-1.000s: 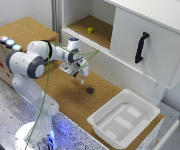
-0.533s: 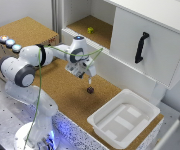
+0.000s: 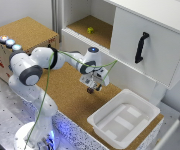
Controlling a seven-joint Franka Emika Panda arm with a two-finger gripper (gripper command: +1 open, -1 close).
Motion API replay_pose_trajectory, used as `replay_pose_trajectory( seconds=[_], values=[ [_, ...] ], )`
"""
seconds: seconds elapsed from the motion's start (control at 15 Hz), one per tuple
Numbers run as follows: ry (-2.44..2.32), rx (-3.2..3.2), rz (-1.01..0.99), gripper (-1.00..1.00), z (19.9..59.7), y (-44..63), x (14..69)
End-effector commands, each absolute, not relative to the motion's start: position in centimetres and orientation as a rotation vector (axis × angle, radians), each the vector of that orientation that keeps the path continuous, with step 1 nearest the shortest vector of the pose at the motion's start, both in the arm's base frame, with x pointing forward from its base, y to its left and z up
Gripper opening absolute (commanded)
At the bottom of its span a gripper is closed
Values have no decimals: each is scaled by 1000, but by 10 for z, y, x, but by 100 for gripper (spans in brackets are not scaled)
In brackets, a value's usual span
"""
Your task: Push the purple block towards the left
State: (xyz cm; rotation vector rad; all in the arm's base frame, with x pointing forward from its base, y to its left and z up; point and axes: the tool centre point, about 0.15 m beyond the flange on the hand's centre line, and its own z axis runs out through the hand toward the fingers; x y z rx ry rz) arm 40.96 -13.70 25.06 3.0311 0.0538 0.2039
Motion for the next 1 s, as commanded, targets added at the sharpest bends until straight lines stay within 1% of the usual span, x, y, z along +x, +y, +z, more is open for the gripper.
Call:
replay_pose_trajectory(
  seconds=[0.0, 0.27, 0.6, 0.93],
  values=[
    [19, 3063, 147, -100, 212, -132, 416],
    [1, 3080, 125, -100, 205, -111, 407],
    [10, 3115, 136, -100, 210, -74, 395],
    [12, 3137, 103, -100, 213, -38, 381]
  ],
)
